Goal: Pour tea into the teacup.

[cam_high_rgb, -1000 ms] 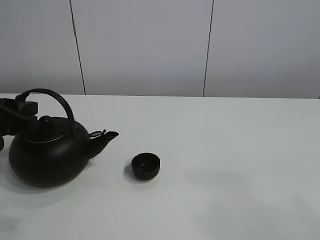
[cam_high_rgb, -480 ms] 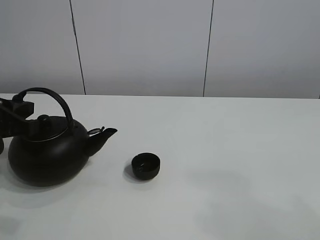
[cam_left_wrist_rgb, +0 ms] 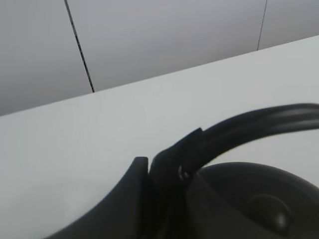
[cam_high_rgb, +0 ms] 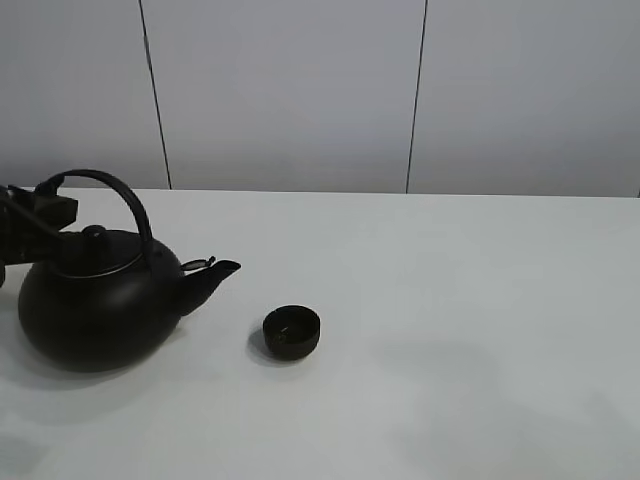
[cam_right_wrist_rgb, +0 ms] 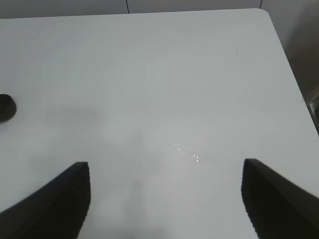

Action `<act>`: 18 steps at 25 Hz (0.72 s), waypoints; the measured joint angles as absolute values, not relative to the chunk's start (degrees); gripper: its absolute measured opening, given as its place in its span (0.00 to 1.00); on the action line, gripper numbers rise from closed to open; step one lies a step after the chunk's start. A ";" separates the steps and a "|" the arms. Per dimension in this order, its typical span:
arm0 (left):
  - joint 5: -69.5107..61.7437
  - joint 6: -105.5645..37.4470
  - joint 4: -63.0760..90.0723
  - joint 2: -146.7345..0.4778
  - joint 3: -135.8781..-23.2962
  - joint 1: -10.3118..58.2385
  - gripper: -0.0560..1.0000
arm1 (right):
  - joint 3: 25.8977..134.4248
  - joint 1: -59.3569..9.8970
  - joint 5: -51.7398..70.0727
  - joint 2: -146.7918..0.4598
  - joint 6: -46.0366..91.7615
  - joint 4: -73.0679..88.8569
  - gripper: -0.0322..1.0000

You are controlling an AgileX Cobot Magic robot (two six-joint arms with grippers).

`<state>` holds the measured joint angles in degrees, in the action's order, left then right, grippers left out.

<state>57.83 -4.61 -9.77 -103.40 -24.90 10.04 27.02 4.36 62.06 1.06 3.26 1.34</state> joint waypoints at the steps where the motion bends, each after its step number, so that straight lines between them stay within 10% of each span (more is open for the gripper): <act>1: 57.01 -4.61 -10.77 -102.79 -25.81 10.04 0.16 | 27.02 4.36 62.06 1.06 3.26 1.34 0.58; 18: 46.90 -4.56 -12.77 -100.71 -33.78 15.86 0.15 | 27.02 4.36 62.11 1.06 3.26 1.34 0.58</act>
